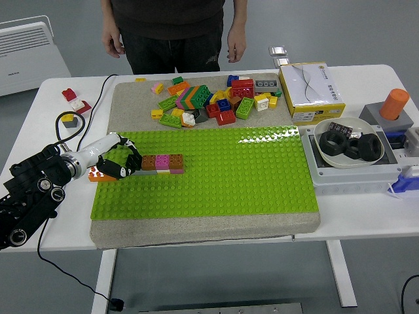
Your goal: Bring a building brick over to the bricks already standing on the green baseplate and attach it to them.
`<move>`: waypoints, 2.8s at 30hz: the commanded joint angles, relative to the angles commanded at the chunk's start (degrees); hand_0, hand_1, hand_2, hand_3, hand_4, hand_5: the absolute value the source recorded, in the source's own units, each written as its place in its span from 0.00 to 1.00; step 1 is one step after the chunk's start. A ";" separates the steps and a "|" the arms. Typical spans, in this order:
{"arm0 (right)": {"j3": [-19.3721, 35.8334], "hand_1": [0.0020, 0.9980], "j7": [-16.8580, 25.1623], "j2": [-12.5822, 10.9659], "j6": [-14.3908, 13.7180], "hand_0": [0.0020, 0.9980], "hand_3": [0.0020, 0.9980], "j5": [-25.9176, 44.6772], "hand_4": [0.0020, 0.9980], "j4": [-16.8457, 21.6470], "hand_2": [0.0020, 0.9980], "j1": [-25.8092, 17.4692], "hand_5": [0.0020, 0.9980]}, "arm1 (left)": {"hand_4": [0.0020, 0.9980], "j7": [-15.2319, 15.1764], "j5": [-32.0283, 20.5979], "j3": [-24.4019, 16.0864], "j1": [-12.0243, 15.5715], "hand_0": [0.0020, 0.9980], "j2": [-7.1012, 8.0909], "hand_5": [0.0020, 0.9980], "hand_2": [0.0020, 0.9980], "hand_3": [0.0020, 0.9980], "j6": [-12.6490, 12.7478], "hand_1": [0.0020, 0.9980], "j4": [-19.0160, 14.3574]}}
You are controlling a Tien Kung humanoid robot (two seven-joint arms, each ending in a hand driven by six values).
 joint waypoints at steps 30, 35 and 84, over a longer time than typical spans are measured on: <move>0.00 0.63 -0.03 -0.06 -0.03 0.67 0.71 0.00 0.74 0.00 0.61 -0.07 0.96 | 0.66 -0.32 -0.65 0.13 0.30 0.93 -0.54 0.00 0.90 0.56 0.36 0.94 0.47; 0.00 0.63 -0.01 -0.05 -0.03 0.67 0.71 0.00 0.74 0.00 0.61 -0.04 0.96 | 0.62 -0.44 -0.78 0.12 0.37 0.93 -0.57 0.03 0.90 0.58 0.54 0.94 0.55; 0.00 0.62 0.64 0.09 0.27 0.67 0.70 0.00 0.74 0.00 0.62 0.08 0.96 | 0.88 -1.40 -0.80 0.26 0.54 0.91 -0.63 0.17 0.92 0.61 0.75 0.95 1.20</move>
